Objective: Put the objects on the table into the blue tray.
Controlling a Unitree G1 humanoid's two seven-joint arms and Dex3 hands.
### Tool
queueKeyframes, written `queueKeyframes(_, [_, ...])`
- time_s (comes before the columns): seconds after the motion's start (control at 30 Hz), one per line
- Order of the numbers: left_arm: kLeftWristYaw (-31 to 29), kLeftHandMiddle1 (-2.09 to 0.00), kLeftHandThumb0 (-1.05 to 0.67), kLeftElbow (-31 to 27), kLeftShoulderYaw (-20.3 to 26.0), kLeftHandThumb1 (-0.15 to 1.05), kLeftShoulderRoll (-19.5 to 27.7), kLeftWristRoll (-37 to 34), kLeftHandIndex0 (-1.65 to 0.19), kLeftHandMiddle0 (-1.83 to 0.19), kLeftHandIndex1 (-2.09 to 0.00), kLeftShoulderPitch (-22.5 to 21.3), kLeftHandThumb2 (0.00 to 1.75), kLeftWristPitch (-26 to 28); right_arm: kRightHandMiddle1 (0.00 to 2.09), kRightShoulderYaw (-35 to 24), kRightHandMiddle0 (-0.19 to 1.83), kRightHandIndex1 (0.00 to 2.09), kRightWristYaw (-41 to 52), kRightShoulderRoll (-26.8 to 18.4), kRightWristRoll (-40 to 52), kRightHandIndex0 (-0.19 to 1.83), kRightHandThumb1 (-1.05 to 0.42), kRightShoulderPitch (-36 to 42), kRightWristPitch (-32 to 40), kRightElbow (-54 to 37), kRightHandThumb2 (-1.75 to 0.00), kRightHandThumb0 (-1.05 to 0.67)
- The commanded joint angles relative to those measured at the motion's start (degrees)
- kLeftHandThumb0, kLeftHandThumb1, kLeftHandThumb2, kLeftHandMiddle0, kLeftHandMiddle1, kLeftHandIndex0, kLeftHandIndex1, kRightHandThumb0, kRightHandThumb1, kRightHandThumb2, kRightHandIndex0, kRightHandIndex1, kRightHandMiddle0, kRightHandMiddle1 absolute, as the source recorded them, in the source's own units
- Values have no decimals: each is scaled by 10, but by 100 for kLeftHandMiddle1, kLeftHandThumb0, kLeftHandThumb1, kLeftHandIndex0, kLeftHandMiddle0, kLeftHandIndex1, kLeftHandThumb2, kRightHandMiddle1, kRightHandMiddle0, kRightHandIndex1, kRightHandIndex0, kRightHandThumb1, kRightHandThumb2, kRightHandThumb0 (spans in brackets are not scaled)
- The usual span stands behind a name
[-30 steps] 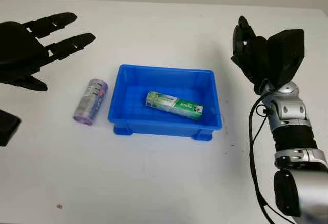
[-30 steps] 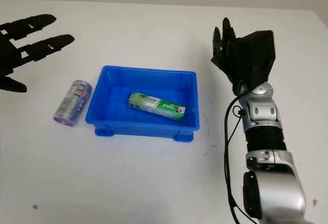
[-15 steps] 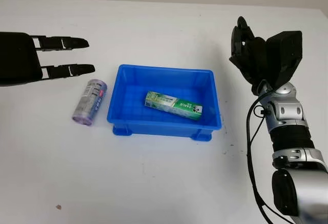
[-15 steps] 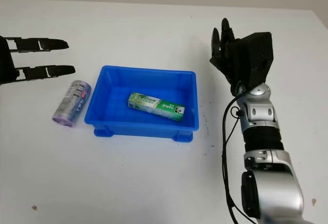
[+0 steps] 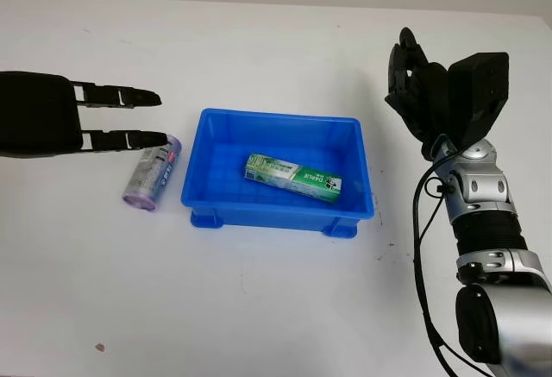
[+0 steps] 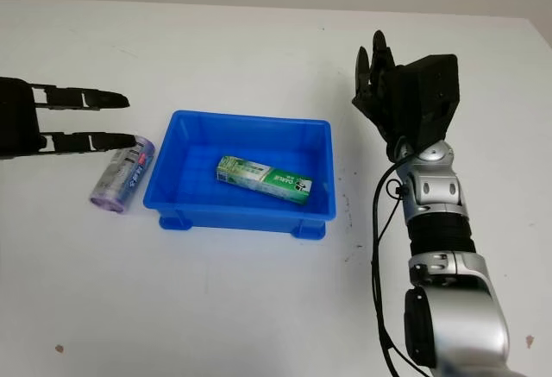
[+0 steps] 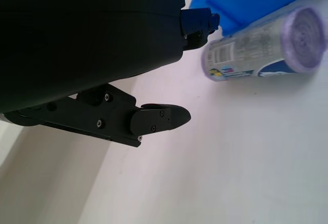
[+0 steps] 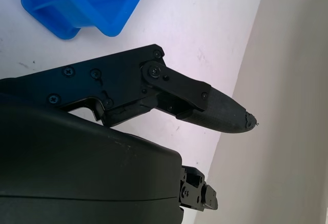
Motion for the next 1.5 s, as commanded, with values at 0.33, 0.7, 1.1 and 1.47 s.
queueKeyframes(0.33, [31, -6, -20, 26, -56, 105, -33, 3, 17, 15, -5, -19, 42, 14, 0, -8, -19, 0, 0, -1, 6, -19, -105, 16, 18, -36, -84, -67])
queueKeyframes(0.7, [61, -9, -13, 56, -111, 105, -71, 3, 1, -1, -11, -13, 25, 8, 0, -13, -19, 0, 12, -9, 12, -19, -105, 24, 48, -58, -84, -69])
queueKeyframes(1.1, [94, -72, -22, 110, -191, 105, -131, 0, -5, -23, -89, -12, 9, 7, 0, -24, -19, 0, 9, -7, 20, -19, -105, 38, 77, -95, -83, -71])
queueKeyframes(1.47, [53, -209, -23, 152, -201, 104, -137, -31, -5, -29, -209, -11, 10, 24, 0, -31, -19, 0, -2, -2, 32, -19, -105, 43, 95, -109, -84, -69])
